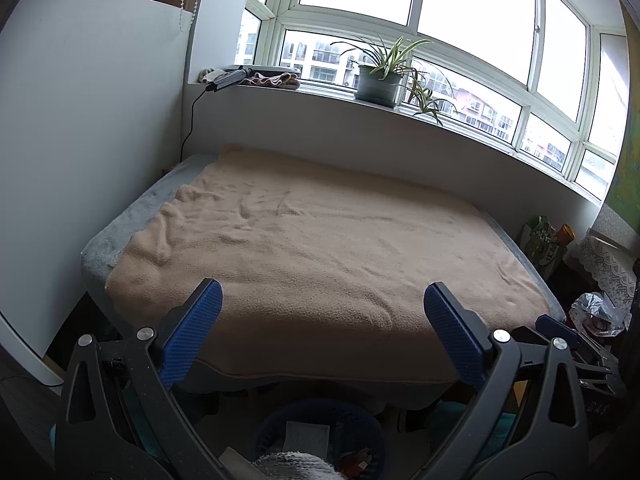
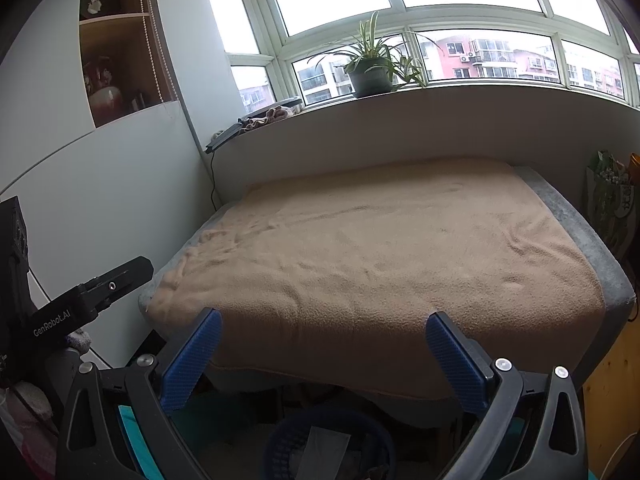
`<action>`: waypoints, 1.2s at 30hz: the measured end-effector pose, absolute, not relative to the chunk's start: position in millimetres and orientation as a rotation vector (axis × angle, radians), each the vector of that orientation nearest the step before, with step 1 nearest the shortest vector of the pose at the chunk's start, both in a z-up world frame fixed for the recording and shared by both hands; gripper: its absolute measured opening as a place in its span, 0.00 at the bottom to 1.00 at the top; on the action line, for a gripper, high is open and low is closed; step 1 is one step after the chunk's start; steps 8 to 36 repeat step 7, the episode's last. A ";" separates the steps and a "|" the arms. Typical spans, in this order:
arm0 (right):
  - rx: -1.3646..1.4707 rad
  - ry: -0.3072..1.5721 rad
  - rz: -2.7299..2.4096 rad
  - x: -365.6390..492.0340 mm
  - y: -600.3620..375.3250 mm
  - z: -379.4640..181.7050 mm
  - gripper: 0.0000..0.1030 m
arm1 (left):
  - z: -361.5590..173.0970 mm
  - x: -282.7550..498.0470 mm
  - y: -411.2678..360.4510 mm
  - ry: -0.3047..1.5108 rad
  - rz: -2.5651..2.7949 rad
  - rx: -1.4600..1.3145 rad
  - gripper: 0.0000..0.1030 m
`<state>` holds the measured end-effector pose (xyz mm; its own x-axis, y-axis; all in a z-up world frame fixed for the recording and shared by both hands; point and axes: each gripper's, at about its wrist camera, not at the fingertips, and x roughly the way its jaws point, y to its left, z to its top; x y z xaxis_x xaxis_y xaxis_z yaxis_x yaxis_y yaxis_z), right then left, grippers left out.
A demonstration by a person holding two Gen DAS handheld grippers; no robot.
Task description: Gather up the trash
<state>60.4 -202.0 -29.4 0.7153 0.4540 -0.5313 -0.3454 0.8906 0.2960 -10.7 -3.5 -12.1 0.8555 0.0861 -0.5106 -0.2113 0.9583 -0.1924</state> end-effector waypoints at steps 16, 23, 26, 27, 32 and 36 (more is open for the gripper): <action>0.183 0.649 0.435 66.7 -200.7 -33.7 1.00 | -15.2 -11.3 1.3 0.505 0.200 -0.227 0.99; 0.183 0.649 0.435 66.7 -200.7 -33.7 1.00 | -15.2 -11.3 1.3 0.505 0.200 -0.227 0.99; 0.183 0.649 0.435 66.7 -200.7 -33.7 1.00 | -15.2 -11.3 1.3 0.505 0.200 -0.227 0.99; 0.183 0.649 0.435 66.7 -200.7 -33.7 1.00 | -15.2 -11.3 1.3 0.505 0.200 -0.227 0.99; 0.183 0.649 0.435 66.7 -200.7 -33.7 1.00 | -15.2 -11.3 1.3 0.505 0.200 -0.227 0.99; 0.183 0.649 0.435 66.7 -200.7 -33.7 1.00 | -15.2 -11.3 1.3 0.505 0.200 -0.227 0.99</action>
